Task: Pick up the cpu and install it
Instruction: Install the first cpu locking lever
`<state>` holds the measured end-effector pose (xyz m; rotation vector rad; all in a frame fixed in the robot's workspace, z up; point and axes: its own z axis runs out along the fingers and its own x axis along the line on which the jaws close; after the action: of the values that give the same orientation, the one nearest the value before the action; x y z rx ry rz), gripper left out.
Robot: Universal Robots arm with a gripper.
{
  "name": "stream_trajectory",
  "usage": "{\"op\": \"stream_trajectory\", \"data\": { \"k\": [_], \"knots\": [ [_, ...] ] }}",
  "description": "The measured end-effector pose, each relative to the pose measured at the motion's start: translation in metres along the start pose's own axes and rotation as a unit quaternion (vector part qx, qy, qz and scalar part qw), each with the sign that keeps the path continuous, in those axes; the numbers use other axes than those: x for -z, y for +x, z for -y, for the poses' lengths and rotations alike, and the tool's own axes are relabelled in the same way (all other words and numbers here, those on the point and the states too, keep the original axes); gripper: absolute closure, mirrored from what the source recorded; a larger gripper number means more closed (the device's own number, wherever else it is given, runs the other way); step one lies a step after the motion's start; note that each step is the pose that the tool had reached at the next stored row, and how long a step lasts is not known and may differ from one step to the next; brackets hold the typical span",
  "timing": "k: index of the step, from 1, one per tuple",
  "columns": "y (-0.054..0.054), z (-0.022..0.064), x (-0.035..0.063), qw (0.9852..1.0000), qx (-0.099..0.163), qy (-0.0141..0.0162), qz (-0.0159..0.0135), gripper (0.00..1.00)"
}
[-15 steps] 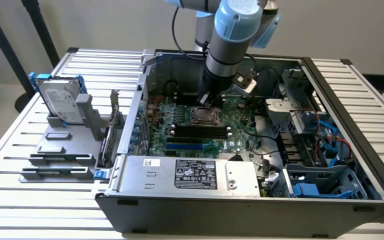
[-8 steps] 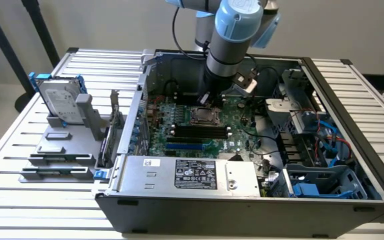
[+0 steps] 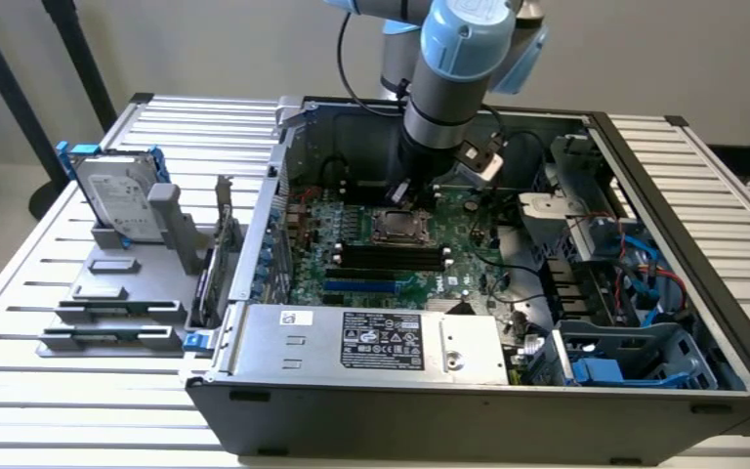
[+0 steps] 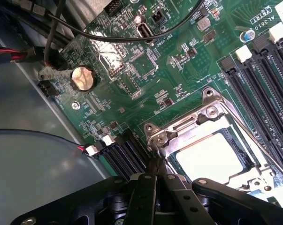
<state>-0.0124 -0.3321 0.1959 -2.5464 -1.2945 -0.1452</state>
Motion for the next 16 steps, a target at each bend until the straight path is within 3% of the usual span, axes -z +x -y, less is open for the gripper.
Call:
{"op": "stream_trajectory", "data": {
  "k": [16],
  "knots": [
    [0.0005, -0.0019, -0.0013, 1.0, 0.0, 0.0003, -0.0004, 0.89]
  ]
}}
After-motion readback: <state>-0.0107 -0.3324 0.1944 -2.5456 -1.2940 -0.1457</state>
